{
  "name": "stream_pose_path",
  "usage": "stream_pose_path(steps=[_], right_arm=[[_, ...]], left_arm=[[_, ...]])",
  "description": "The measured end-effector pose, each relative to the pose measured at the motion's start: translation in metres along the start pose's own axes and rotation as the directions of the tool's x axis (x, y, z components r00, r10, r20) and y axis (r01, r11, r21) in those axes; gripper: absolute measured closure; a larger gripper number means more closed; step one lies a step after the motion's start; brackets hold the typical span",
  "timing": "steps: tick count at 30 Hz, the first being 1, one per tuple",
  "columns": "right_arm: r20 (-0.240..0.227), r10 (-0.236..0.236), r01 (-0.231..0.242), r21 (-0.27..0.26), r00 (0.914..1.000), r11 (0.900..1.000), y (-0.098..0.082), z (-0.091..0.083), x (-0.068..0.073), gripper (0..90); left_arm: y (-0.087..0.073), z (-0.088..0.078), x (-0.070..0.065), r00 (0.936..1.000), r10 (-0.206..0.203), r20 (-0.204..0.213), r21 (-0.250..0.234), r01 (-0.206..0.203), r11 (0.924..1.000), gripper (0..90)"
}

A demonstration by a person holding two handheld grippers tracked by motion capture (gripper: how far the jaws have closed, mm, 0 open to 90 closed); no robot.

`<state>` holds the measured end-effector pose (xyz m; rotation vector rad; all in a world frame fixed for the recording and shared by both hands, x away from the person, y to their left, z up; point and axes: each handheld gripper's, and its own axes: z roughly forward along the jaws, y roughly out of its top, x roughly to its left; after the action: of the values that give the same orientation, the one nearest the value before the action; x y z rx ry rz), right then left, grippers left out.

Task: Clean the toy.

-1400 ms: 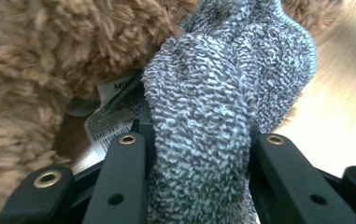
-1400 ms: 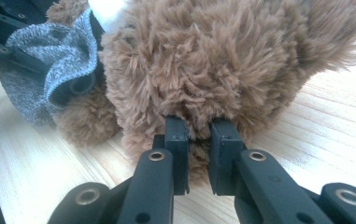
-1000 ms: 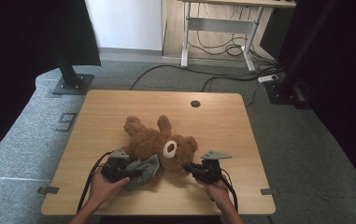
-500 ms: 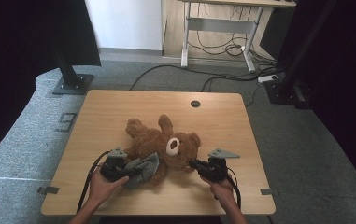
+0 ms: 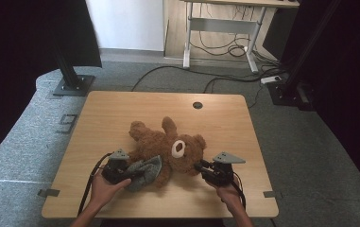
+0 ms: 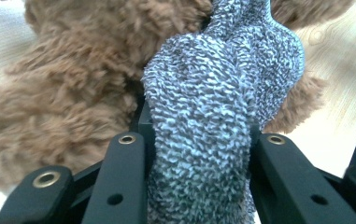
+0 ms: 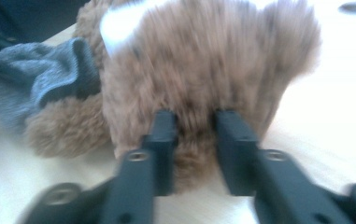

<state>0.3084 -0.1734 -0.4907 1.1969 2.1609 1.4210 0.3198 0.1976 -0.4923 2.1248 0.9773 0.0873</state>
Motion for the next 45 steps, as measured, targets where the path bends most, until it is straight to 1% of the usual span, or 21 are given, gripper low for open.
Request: stream_pose_path(steps=[3,4,6,7,11,13,15,16,19,21,23,27,28,30,32,35,36,38,40,42,45], right_arm=[[0.024,-0.026,0.027,-0.03,0.9994,0.999,0.003,-0.006,0.003,54.2],[0.034,-0.036,0.037,-0.039,0.9988,0.999,0.005,-0.007,0.004,49.3],[0.044,-0.056,0.057,-0.043,0.9975,0.997,0.008,-0.008,0.007,41.9],[0.045,-0.062,0.064,-0.044,0.9971,0.997,0.009,-0.007,0.009,37.8],[0.04,-0.078,0.079,-0.022,0.9962,0.997,0.017,0.001,0.014,27.8],[0.027,-0.089,0.089,-0.01,0.9957,0.996,0.023,0.009,0.016,23.0],[0.016,-0.101,0.101,0.002,0.9948,0.995,0.029,0.015,0.016,20.3],[0.002,-0.11,0.11,0.009,0.9939,0.994,0.032,0.018,0.015,18.6],[-0.009,-0.134,0.134,0.03,0.991,0.99,0.04,0.029,0.014,14.9],[-0.001,-0.159,0.159,0.059,0.9873,0.986,0.043,0.038,0.012,14.2],[-0.004,-0.164,0.164,0.082,0.9864,0.983,0.043,0.046,0.01,13.6],[0.011,-0.165,0.163,0.089,0.9863,0.983,0.037,0.055,0.006,11.8],[0.018,-0.159,0.157,0.093,0.987,0.983,0.036,0.057,0.004,10.8],[0.016,-0.156,0.153,0.11,0.9877,0.982,0.034,0.062,0.002,6.7],[0.028,-0.161,0.156,0.125,0.9866,0.98,0.032,0.066,0.001,6.5],[0.062,-0.202,0.191,0.151,0.9773,0.97,0.028,0.074,0.003,7.2],[0.07,-0.205,0.192,0.155,0.9764,0.969,0.027,0.076,0.003,9.5],[0.083,-0.193,0.179,0.147,0.9778,0.973,0.026,0.077,0.0,17.2],[0.072,-0.19,0.178,0.142,0.9792,0.974,0.026,0.076,-0.003,21.9],[0.062,-0.17,0.16,0.138,0.9835,0.977,0.026,0.076,-0.007,27.2],[0.058,-0.156,0.147,0.14,0.9861,0.979,0.026,0.076,-0.008,34.4]], left_arm=[[0.0,0.002,-0.001,1.0,0.003,0.004,0.006,-0.003,1.0,65.4],[0.0,0.003,-0.001,1.0,0.004,0.003,0.009,-0.004,1.0,65.4],[0.0,0.004,-0.001,1.0,0.003,0.006,0.01,-0.003,0.9999,65.4],[0.0,0.004,-0.001,1.0,0.003,0.006,0.011,-0.003,0.9999,65.4],[0.001,0.004,0.0,1.0,0.002,0.007,0.01,-0.002,1.0,65.5],[0.001,0.004,0.0,1.0,0.002,0.007,0.01,-0.002,0.9999,65.5],[0.001,0.004,-0.001,1.0,0.003,0.008,0.009,-0.003,1.0,65.5],[0.001,0.004,-0.001,1.0,0.004,0.009,0.009,-0.004,0.9999,65.5],[0.001,0.004,-0.001,0.9999,0.004,0.01,0.011,-0.004,0.9999,65.5],[0.0,0.005,-0.001,0.9999,0.003,0.01,0.009,-0.003,0.9999,65.5],[0.0,0.005,-0.002,0.9999,0.003,0.01,0.011,-0.004,0.9999,65.5],[0.0,0.005,-0.002,0.9999,0.001,0.01,0.012,-0.001,0.9999,65.5],[0.0,0.006,-0.002,0.9999,0.001,0.01,0.013,-0.002,0.9999,65.5],[0.001,0.006,-0.002,0.9999,0.004,0.011,0.014,-0.004,0.9999,65.5],[0.001,0.006,-0.002,0.9999,0.004,0.012,0.015,-0.004,0.9999,65.5],[0.001,0.006,-0.002,0.9999,0.001,0.011,0.013,-0.001,0.9999,65.5],[0.001,0.006,-0.001,0.9999,0.001,0.01,0.013,-0.001,0.9999,65.5],[0.0,0.006,-0.001,1.0,-0.001,0.01,0.012,0.0,0.9999,65.5],[0.0,0.006,-0.001,0.9999,0.001,0.011,0.015,-0.001,0.9999,65.5],[0.0,0.006,-0.001,0.9999,0.0,0.011,0.015,-0.001,0.9999,65.5],[0.0,0.006,-0.001,0.9999,-0.001,0.011,0.014,0.001,0.9999,65.5]])
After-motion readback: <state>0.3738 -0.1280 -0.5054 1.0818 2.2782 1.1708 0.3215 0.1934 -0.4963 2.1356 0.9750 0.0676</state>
